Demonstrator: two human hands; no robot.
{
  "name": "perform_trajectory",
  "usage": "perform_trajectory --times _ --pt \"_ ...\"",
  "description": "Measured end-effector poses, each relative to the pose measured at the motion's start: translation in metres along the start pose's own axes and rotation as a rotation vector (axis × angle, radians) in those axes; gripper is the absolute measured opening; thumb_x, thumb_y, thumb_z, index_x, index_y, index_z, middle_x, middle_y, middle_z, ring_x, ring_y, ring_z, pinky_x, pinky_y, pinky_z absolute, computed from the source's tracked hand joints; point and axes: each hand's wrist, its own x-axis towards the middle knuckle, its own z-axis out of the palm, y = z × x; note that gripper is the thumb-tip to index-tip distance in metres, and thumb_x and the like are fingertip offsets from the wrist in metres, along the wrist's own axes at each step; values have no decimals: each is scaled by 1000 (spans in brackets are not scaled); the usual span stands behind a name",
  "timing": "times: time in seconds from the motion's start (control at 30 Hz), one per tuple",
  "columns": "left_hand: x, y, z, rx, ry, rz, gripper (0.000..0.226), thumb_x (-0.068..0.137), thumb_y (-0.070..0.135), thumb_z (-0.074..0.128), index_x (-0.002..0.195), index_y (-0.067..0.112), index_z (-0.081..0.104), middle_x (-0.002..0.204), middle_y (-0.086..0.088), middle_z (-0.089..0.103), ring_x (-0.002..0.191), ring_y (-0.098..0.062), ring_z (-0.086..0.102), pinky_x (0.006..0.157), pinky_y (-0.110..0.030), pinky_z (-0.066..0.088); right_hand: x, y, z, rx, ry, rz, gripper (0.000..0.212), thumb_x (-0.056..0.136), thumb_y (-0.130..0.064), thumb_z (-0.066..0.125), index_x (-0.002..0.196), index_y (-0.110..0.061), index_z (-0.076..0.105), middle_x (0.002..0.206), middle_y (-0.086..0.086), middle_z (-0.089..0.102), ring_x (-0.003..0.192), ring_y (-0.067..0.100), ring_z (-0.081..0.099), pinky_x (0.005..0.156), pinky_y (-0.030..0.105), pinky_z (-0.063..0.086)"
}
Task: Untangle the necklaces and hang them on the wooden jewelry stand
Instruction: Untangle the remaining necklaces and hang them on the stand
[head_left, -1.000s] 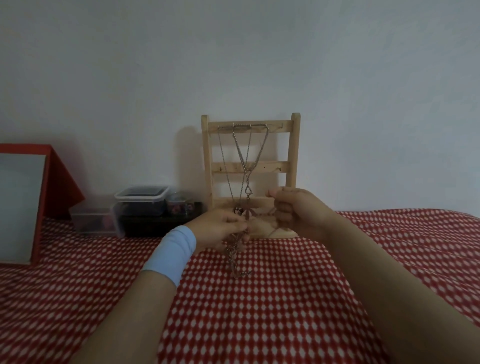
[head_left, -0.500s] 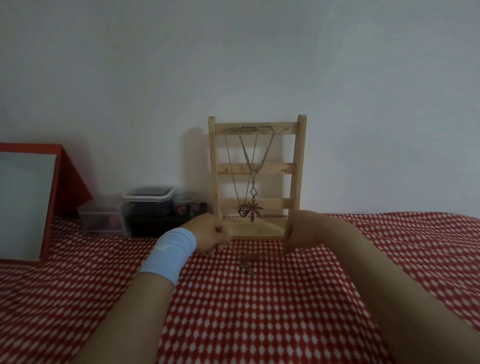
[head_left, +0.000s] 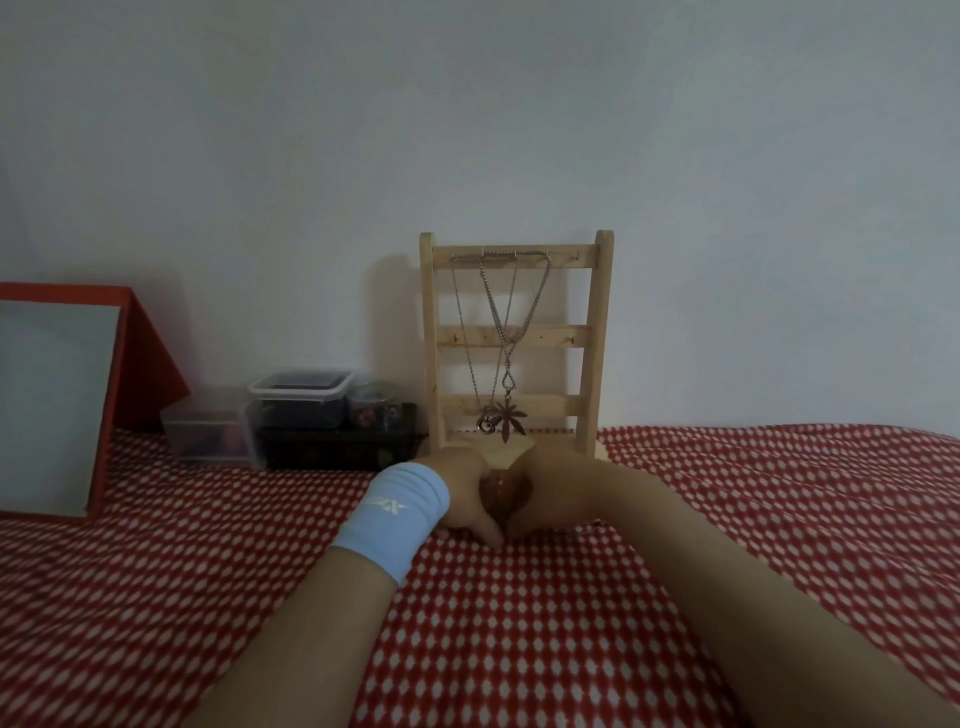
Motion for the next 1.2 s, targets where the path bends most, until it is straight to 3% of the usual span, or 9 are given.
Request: perform_trajectory --times 0.13,0.27,0.37,0.43,0.7,0.8,0.93,1.1,1.2 --pt "1 -13 -1 -24 98 59 24 81 30 75 102 19 76 105 3 70 97 -17 64 83 -26 50 3 8 4 127 64 -10 22 84 -32 79 102 -19 82 95 -4 77 85 11 67 75 24 52" --pt "-1 -22 -6 -320 228 207 6 86 22 71 92 21 73 90 12 67 91 -10 64 90 -26 50 -4 14 -7 469 101 -47 14 91 -29 71 87 -16 75 78 -3 74 70 14 68 69 29 55" --pt "-6 -20 -15 -641 297 258 7 90 19 67 93 21 73 90 7 74 87 -8 70 84 -23 54 -10 14 -18 793 134 -97 28 96 -27 58 99 0 67 82 7 74 72 27 67 69 40 50" --pt "-7 -16 -18 -757 316 252 9 92 15 64 92 18 72 83 2 75 74 -11 70 74 -23 57 -10 12 -20 910 169 -115 34 99 -30 55 106 2 65 85 12 72 70 28 64 65 38 47" --pt "-14 -17 -25 -801 476 267 8 85 9 73 86 18 72 73 5 71 65 -7 65 66 -16 55 -10 16 -23 1080 181 -59 26 95 -27 69 102 -2 73 89 6 73 69 17 64 64 30 47" --pt "-14 -16 -26 -778 444 289 9 88 7 68 87 16 71 68 8 70 63 -8 65 63 -18 54 -11 16 -22 1071 89 -33 15 96 -23 67 97 -9 72 87 7 72 68 20 64 65 33 44" --pt "-14 -15 -27 -666 391 263 11 93 12 62 84 18 66 70 7 71 62 -10 64 63 -20 52 -9 14 -22 1087 46 -14 23 99 -25 57 107 -8 70 90 8 67 65 18 62 60 31 40" --pt "-23 -3 -33 -533 37 125 17 93 14 52 77 12 60 78 -4 71 72 -23 67 76 -33 54 -6 8 -18 971 153 -17 23 100 -23 58 104 -5 72 91 7 72 72 15 64 67 31 47" --pt "-32 -1 -39 -312 -58 49 19 93 22 55 77 17 65 90 -2 70 85 -24 70 78 -28 51 -7 3 -15 953 153 -52 20 103 -24 57 97 -11 71 88 6 72 73 13 64 70 28 51"
